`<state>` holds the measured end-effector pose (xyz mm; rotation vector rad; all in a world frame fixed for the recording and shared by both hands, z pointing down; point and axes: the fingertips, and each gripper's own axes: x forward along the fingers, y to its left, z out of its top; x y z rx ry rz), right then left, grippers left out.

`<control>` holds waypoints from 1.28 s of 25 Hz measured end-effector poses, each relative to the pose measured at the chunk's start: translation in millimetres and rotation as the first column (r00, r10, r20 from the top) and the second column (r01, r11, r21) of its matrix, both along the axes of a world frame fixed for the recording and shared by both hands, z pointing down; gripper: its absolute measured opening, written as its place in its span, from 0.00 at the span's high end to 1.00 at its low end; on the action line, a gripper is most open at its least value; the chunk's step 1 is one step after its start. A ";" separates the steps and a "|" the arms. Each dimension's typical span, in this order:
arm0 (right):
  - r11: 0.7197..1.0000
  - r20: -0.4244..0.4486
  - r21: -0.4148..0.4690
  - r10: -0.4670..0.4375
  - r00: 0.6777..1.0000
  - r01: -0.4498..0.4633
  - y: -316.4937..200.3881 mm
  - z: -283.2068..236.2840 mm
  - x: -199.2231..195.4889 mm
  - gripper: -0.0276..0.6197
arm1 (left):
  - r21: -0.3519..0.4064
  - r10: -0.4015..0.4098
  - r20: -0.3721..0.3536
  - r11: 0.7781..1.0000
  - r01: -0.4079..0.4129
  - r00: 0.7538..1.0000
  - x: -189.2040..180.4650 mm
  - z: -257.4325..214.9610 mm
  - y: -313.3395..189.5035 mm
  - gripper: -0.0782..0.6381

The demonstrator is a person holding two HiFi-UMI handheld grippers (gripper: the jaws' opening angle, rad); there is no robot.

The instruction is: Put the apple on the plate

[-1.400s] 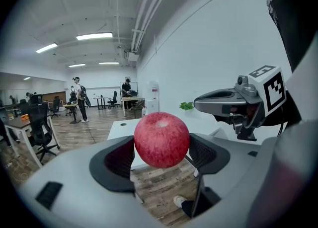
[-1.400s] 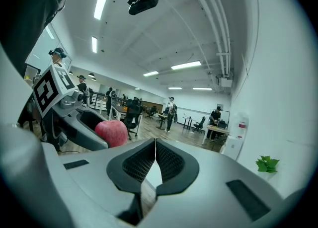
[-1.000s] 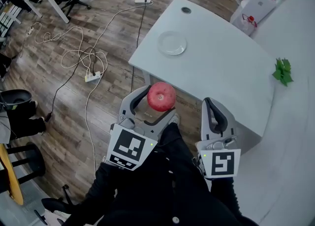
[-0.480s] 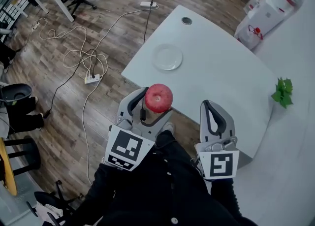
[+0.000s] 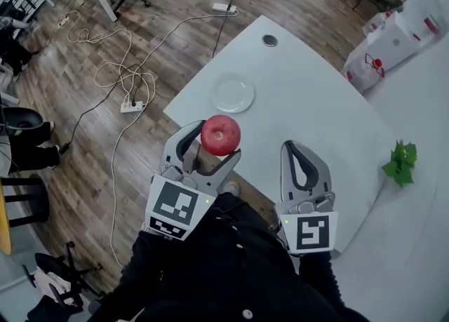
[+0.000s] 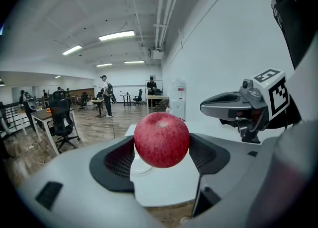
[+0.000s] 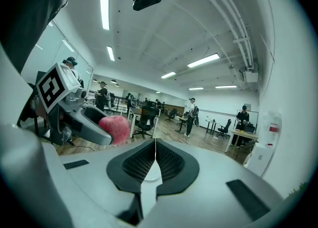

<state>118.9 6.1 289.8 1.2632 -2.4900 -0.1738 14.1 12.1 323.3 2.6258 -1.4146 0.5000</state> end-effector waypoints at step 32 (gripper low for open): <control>0.998 0.029 -0.054 0.046 0.999 -0.044 -55.1 16.1 8.6 0.89 | -0.020 -0.005 0.035 1.000 0.005 0.999 -0.8 10.7 -70.1 0.40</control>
